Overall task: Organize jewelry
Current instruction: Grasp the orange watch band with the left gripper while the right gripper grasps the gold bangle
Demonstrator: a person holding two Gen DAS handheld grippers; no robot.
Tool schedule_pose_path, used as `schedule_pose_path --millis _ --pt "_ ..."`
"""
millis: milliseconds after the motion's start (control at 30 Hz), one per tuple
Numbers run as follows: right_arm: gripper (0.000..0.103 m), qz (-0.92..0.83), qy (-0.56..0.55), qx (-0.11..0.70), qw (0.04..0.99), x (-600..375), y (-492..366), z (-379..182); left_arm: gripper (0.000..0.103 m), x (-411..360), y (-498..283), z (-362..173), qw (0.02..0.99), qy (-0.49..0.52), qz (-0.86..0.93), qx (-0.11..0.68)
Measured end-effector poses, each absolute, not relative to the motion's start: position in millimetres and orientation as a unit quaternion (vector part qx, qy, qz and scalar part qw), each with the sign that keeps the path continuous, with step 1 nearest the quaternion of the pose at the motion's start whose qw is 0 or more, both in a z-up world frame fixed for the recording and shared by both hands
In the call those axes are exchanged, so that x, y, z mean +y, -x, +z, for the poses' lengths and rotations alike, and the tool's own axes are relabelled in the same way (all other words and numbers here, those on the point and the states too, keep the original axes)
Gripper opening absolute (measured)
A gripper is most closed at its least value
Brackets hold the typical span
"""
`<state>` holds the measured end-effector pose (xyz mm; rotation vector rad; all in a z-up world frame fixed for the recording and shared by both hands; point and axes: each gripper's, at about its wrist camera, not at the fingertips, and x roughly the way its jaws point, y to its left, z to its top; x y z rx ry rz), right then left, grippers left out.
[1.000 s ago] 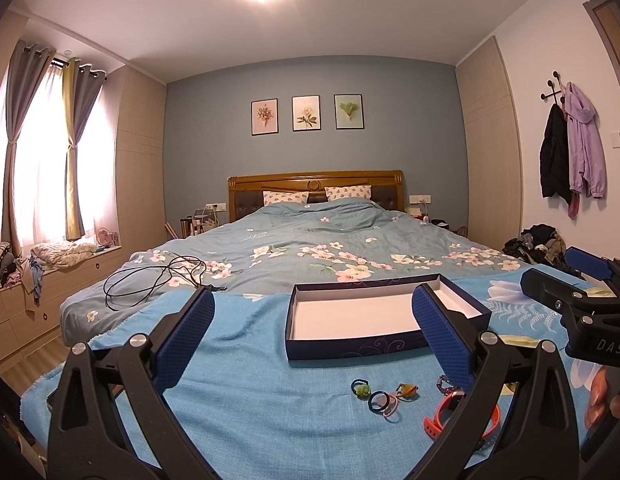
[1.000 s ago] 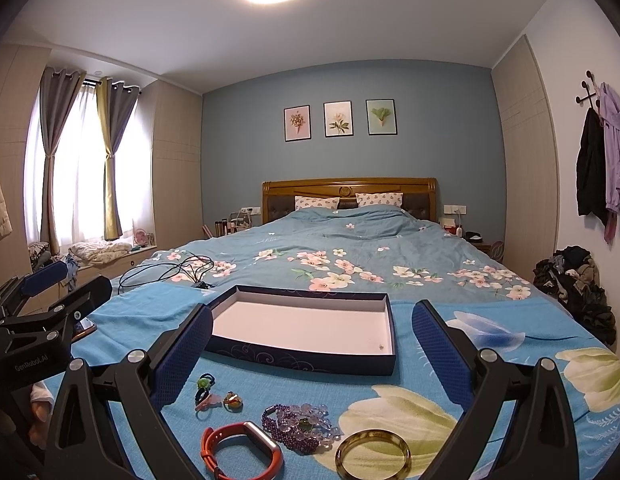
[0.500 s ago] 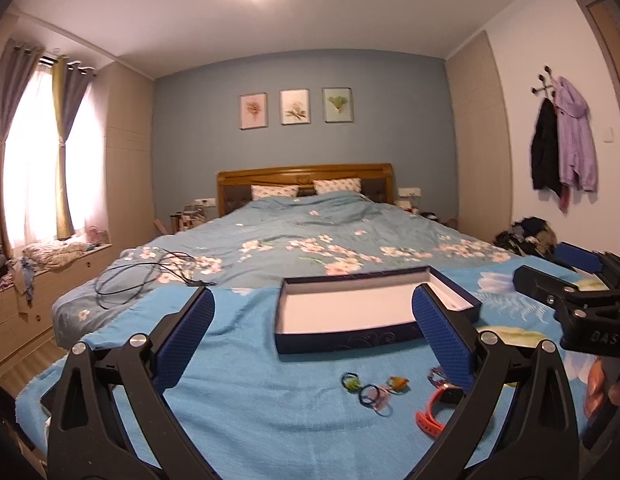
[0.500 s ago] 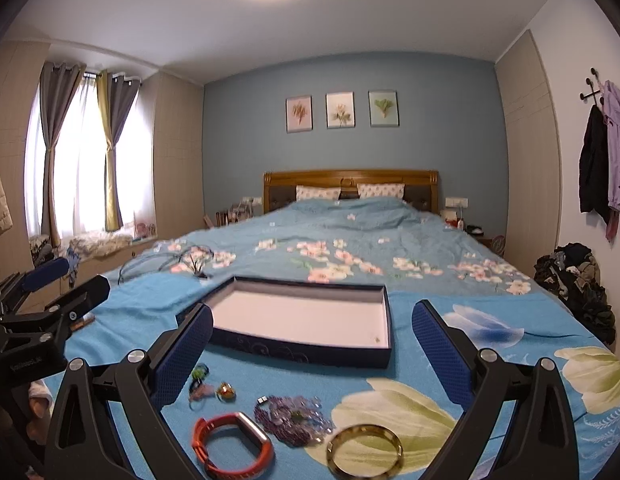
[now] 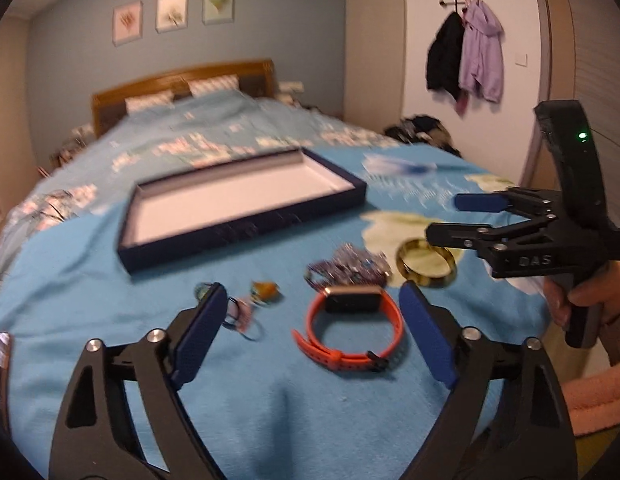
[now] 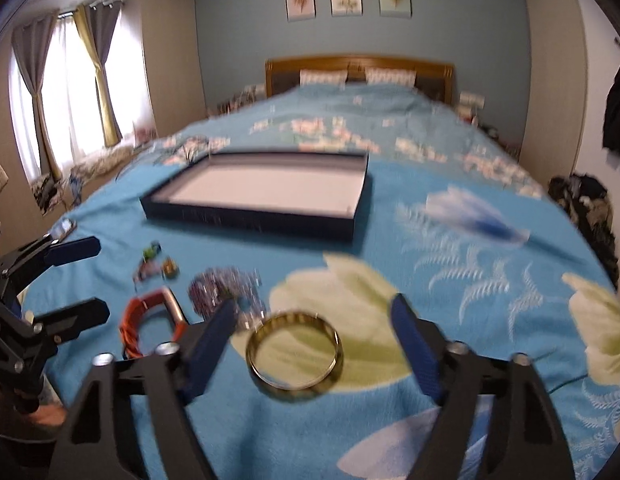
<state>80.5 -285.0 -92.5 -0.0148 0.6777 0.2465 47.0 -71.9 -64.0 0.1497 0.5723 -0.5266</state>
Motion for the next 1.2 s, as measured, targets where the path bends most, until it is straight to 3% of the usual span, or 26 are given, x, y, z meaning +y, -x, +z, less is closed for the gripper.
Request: schedule_pose_path --millis 100,433,500,533,667,767,933,1000,1200 --pt "0.054 0.126 0.001 0.363 0.923 -288.3 -89.1 -103.5 0.068 -77.9 -57.9 -75.5 0.910 -0.080 -0.269 0.306" --pt "0.038 0.146 0.006 0.402 0.904 -293.8 -109.8 -112.9 0.039 -83.2 -94.0 -90.2 0.867 -0.096 -0.299 0.387" --pt "0.034 0.148 0.007 0.408 0.901 -293.7 -112.4 -114.4 0.024 -83.4 -97.2 -90.3 0.862 -0.099 -0.300 0.397" --pt "0.033 0.150 0.008 0.412 0.899 -293.5 -113.8 -115.3 0.022 -84.0 -98.3 -90.6 0.859 -0.100 -0.301 0.402" --pt "0.018 0.154 0.020 0.416 0.896 -292.9 -115.6 -114.9 0.019 -85.1 -97.2 -91.8 0.852 -0.112 -0.302 0.412" --pt "0.009 0.160 0.024 0.420 0.893 -293.8 -117.1 -114.6 0.023 -85.5 -97.7 -88.8 0.846 -0.118 -0.310 0.417" --pt "0.006 0.166 0.028 0.422 0.891 -294.9 -119.4 -113.8 0.023 -89.3 -105.1 -87.7 0.841 -0.127 -0.318 0.420" --pt "0.005 0.168 0.026 0.421 0.891 -296.0 -119.9 -113.2 0.012 -91.8 -106.6 -89.3 0.837 -0.132 -0.322 0.422" --pt "0.006 0.178 0.004 0.410 0.894 -302.7 -120.2 -105.0 0.009 -88.5 -103.9 -86.1 0.840 -0.121 -0.326 0.417"
